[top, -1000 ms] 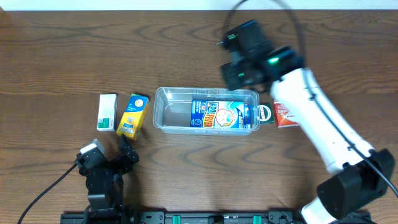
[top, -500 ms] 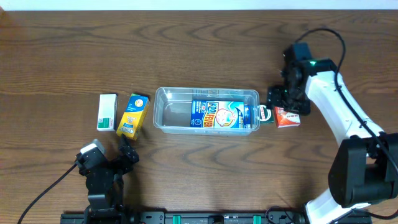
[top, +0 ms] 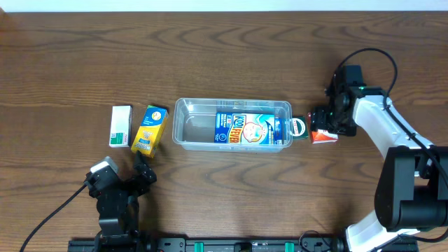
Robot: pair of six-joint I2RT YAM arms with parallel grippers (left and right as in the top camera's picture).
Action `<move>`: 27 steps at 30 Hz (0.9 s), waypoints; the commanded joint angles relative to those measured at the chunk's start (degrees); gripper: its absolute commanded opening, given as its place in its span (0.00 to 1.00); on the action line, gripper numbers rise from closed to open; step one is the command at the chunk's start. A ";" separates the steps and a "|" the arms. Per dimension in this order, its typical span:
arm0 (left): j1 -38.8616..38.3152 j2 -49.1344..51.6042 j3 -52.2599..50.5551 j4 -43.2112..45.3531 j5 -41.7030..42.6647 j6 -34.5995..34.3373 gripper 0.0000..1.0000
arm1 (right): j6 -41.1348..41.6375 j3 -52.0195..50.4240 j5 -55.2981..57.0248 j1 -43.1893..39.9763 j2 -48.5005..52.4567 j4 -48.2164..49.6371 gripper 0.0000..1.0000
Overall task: Pack container
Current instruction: 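Move the right gripper to the red-white box and grasp it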
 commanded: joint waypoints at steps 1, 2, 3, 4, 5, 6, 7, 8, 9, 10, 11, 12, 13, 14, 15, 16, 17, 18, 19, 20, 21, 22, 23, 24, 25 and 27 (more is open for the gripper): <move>-0.22 -0.37 -1.11 0.09 -0.26 0.81 0.98 | -3.37 -0.46 -0.26 0.63 0.20 0.39 0.76; -0.22 -0.35 -1.11 0.09 -0.26 0.79 0.98 | -3.37 -0.46 -0.26 0.59 0.20 0.39 0.76; -0.22 -0.35 -1.11 0.09 -0.26 0.79 0.98 | -3.41 -0.46 -0.22 0.55 0.20 0.39 0.76; -0.22 -0.37 -1.11 0.09 -0.26 0.79 0.98 | -3.37 -0.46 0.24 0.48 0.20 0.42 0.76; -0.22 -0.35 -1.11 0.09 -0.26 0.79 0.98 | -3.39 -0.46 1.09 0.46 0.20 0.42 0.76; -0.22 -0.37 -1.11 0.09 -0.26 0.79 0.98 | -3.41 -0.46 2.14 0.46 0.20 0.55 0.76; -0.22 -0.35 -1.11 0.09 -0.26 0.79 0.98 | -3.48 -0.46 2.80 0.46 0.20 0.79 0.76; -0.22 -0.35 -1.11 0.09 -0.26 0.81 0.98 | -4.20 -0.46 2.84 0.46 0.20 1.16 0.77; -0.22 -0.37 -1.11 0.09 -0.26 0.81 0.98 | -5.01 -0.48 2.36 0.46 0.20 1.53 0.77; -0.22 -0.35 -1.11 0.09 -0.26 0.81 0.98 | -5.99 -0.48 1.75 0.52 0.20 1.73 0.77; -0.22 -0.37 -1.11 0.09 -0.26 0.79 0.98 | -6.67 -0.50 1.11 0.52 0.20 1.84 0.78; -0.22 -0.35 -1.11 0.09 -0.26 0.81 0.98 | -6.84 -0.50 0.76 0.52 0.20 1.84 0.79; -0.22 -0.37 -1.11 0.09 -0.26 0.81 0.98 | -7.19 -0.50 0.26 0.52 0.20 1.88 0.79; -0.22 -0.35 -1.11 0.09 -0.26 0.81 0.98 | -7.45 -0.52 0.02 0.52 0.20 1.90 0.80; -0.22 -0.35 -1.11 0.09 -0.26 0.79 0.98 | -7.48 -0.52 -0.09 0.52 0.20 1.90 0.81; -0.22 -0.35 -1.11 0.09 -0.26 0.79 0.98 | -7.48 -0.52 -0.13 0.52 0.20 1.86 0.83; -0.22 -0.35 -1.11 0.09 -0.26 0.81 0.98 | -7.48 -0.52 -0.13 0.52 0.20 1.79 0.85; -0.22 -0.35 -1.11 0.09 -0.26 0.79 0.98 | -7.48 -0.59 -0.22 0.52 0.20 1.55 0.87; -0.22 -0.37 -1.11 0.09 -0.26 0.79 0.98 | -7.61 -0.70 -0.70 0.52 0.20 1.18 0.88; -0.22 -0.37 -1.11 0.09 -0.26 0.81 0.98 | -8.17 -0.83 -1.29 0.52 0.20 0.90 0.90; -0.22 -0.35 -1.11 0.09 -0.26 0.79 0.98 | -8.55 -1.14 -1.33 0.52 0.20 0.87 0.93; -0.22 -0.35 -1.11 0.09 -0.26 0.81 0.98 | -8.55 -1.42 -0.68 0.52 0.20 1.07 0.96; -0.22 -0.35 -1.11 0.09 -0.26 0.79 0.98 | -8.52 -1.62 0.15 0.48 0.20 1.33 0.97; -0.22 -0.35 -1.11 0.09 -0.26 0.81 0.98 | -8.48 -1.86 1.33 0.39 0.20 1.99 0.97; -0.22 -0.35 -1.11 0.09 -0.26 0.81 0.98 | -8.50 -2.05 1.84 0.24 0.20 2.75 0.96; -0.22 -0.37 -1.11 0.09 -0.26 0.81 0.98 | -8.37 -2.25 1.88 -0.13 0.22 3.56 0.94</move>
